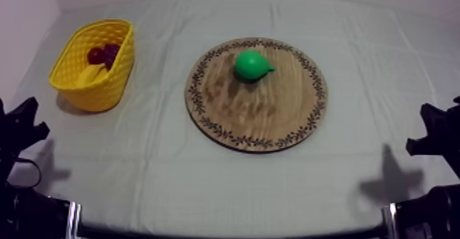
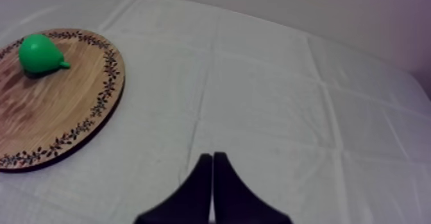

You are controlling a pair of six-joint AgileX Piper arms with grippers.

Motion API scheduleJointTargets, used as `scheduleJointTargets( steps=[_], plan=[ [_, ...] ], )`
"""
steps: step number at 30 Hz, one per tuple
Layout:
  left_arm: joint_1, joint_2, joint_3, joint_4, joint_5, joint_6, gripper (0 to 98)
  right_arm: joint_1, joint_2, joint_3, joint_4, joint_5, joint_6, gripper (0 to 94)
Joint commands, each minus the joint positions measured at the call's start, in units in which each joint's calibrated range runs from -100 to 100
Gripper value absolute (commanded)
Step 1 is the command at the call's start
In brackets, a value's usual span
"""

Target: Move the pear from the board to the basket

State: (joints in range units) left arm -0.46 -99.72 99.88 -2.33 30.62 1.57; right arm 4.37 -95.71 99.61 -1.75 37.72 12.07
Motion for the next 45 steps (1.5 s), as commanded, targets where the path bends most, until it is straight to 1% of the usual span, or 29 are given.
scheduleJointTargets(
  steps=[1, 9, 18, 21, 23, 27, 32, 36, 41, 45],
  plan=[
    [-0.66, -0.02, 0.12, 0.35, 1.88, -5.01, 0.1, 0.0, -0.05, 0.05, 0.02, -0.06, 0.01, 0.3],
    [-0.99, -0.02, 0.12, 0.35, 1.88, -5.25, 0.1, 0.0, -0.05, 0.05, 0.02, -0.06, 0.01, 0.3],
    [-1.43, -0.02, 0.12, 0.18, 2.05, -4.37, 0.1, 0.0, -0.05, 0.05, 0.02, -0.06, 0.01, 0.3],
    [-1.53, -0.02, -0.07, 0.12, 0.92, -4.1, 0.1, 0.0, -0.05, 0.05, 0.02, -0.06, 0.01, 0.3],
    [-1.51, 0.05, -0.14, -0.16, 0.08, -3.75, 0.1, 0.0, -0.05, 0.05, 0.02, -0.06, 0.01, 0.3],
    [-1.41, 2.06, -1.47, -1.35, -1.31, -2.58, 0.0, 0.0, -0.05, 0.05, 0.02, -0.06, 0.01, 0.3],
    [-1.34, 8.12, -8.22, -1.71, -1.33, -1.38, 0.0, 0.0, -0.05, 0.05, 0.02, -0.06, 0.01, 0.3],
    [-1.02, 15.0, -16.96, -1.63, 0.3, -0.79, 0.0, 0.0, -0.05, 0.05, 0.02, -0.06, 0.01, 0.3],
    [-0.33, 25.45, -29.66, -1.75, 5.75, -1.82, 0.0, 0.0, -0.05, 0.05, 0.02, -0.06, 0.01, 0.3],
    [0.37, 34.37, -38.47, -1.77, 8.06, -2.56, 0.0, 0.0, -0.05, 0.05, 0.02, -0.06, 0.01, 0.3]
  ],
)
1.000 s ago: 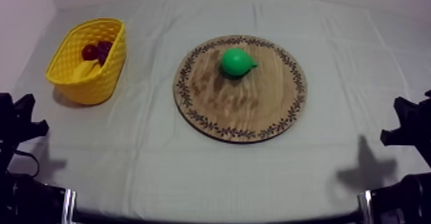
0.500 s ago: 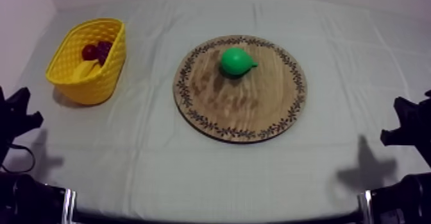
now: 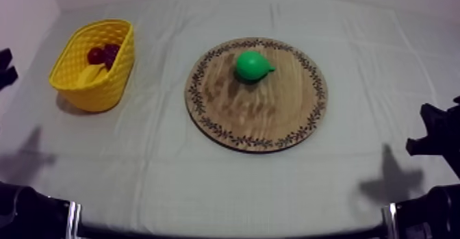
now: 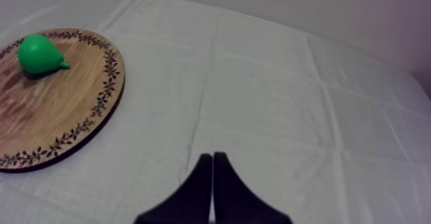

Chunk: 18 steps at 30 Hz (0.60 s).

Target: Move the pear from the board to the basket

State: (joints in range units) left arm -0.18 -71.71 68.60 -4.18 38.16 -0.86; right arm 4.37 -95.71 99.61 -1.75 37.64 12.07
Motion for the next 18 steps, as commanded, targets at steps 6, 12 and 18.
scheduleJointTargets(
  steps=[6, 12, 18],
  plan=[
    [1.15, 18.78, -20.7, 2.95, 3.31, -3.59, 0.0, 0.0, -0.05, 0.05, 0.02, 0.03, 0.01, 0.3],
    [3.16, 30.79, -37.34, 6.56, 10.86, -8.37, 0.0, 0.0, -0.05, 0.05, 0.02, 0.03, 0.01, 0.3],
    [6.73, 42.74, -52.62, 7.23, 15.0, -9.86, 0.0, 0.0, -0.05, 0.05, 0.02, 0.03, 0.01, 0.3]
  ],
)
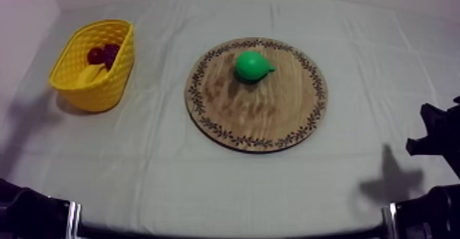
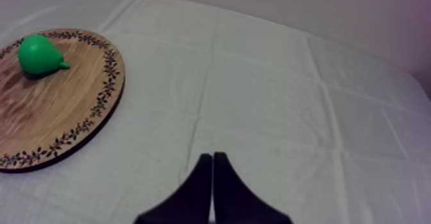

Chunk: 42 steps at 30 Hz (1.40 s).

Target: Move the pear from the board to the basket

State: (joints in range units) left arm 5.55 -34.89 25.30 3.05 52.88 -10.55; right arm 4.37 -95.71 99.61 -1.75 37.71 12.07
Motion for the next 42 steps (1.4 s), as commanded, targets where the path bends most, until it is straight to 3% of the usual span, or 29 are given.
scheduleJointTargets(
  steps=[1, 8, 18, 28, 42],
  plan=[
    [1.73, 7.77, -11.41, -0.06, 0.54, -0.34, 0.0, 0.0, -0.05, 0.05, 0.02, -0.05, 0.01, 0.3],
    [7.3, 19.29, -23.06, -0.92, 1.67, -0.91, 0.0, 0.0, -0.05, 0.05, 0.02, -0.05, 0.01, 0.3],
    [14.7, 30.37, -35.04, -1.4, 7.95, -0.47, 0.0, 0.0, -0.05, 0.05, 0.02, -0.05, 0.01, 0.3],
    [22.13, 36.89, -36.41, -4.82, 11.14, 0.6, 0.0, 0.0, -0.05, 0.05, 0.02, -0.05, 0.01, 0.3],
    [27.76, 45.99, -31.94, -5.92, 9.79, 0.02, 0.0, 0.0, -0.05, 0.05, 0.02, -0.05, 0.01, 0.3]
  ],
)
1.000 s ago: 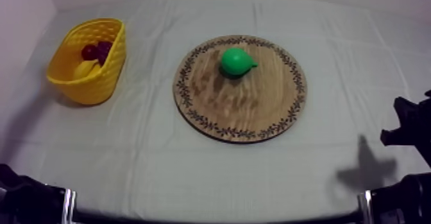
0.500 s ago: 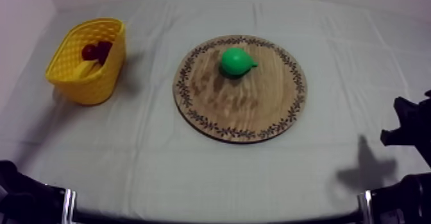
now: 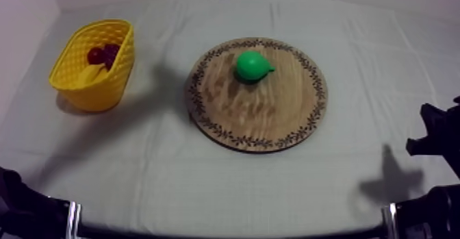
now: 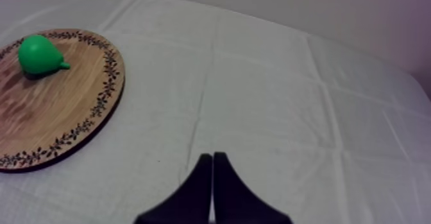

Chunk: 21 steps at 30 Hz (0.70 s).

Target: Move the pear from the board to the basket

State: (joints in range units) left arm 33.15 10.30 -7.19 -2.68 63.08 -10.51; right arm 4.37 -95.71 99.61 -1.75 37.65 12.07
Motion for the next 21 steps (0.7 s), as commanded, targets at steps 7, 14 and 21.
scheduleJointTargets(
  steps=[7, 14, 21],
  plan=[
    [0.47, 5.3, -0.72, -0.49, -1.28, -0.32, 0.3, 0.0, -0.05, 0.05, 0.02, 0.01, 0.01, 0.3],
    [0.09, 7.26, -4.36, -0.89, -0.29, 0.89, 33.2, 0.0, -0.05, 0.05, 0.02, 0.01, 0.01, 0.3],
    [-0.21, 8.31, -7.04, -2.28, 7.21, 0.56, 82.9, 0.0, -0.05, 0.05, 0.02, 0.01, 0.01, 0.3]
  ],
)
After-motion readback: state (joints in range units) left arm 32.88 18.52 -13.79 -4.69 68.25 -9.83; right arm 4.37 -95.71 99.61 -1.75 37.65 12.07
